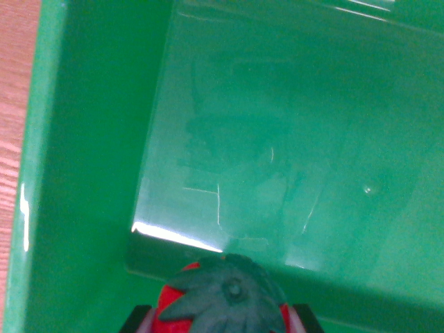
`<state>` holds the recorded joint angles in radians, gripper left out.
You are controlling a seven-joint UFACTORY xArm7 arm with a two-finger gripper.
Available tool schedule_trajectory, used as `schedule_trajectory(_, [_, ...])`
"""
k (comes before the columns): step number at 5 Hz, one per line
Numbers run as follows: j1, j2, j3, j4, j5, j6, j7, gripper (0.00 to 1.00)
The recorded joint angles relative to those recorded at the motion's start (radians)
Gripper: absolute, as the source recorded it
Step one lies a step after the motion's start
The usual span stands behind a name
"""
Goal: Pick fruit
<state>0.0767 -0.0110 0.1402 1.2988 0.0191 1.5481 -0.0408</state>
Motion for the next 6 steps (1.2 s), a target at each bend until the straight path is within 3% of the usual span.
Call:
schedule_trajectory(1, [-0.0008, -0.013, 0.0, 0.027, 0.0018, 0.04, -0.001, 1.0])
schedule_trajectory(2, [-0.0008, -0.013, 0.0, 0.027, 0.0018, 0.04, -0.001, 1.0])
schedule_trajectory(3, [-0.0015, -0.025, 0.0, 0.051, 0.0035, 0.076, -0.002, 1.0])
schedule_trajectory(4, [-0.0015, -0.025, 0.0, 0.051, 0.0035, 0.076, -0.002, 1.0])
schedule_trajectory(5, [-0.0022, -0.037, 0.001, 0.074, 0.0051, 0.11, -0.003, 1.0])
schedule_trajectory(6, [-0.0022, -0.037, 0.001, 0.074, 0.0051, 0.11, -0.003, 1.0])
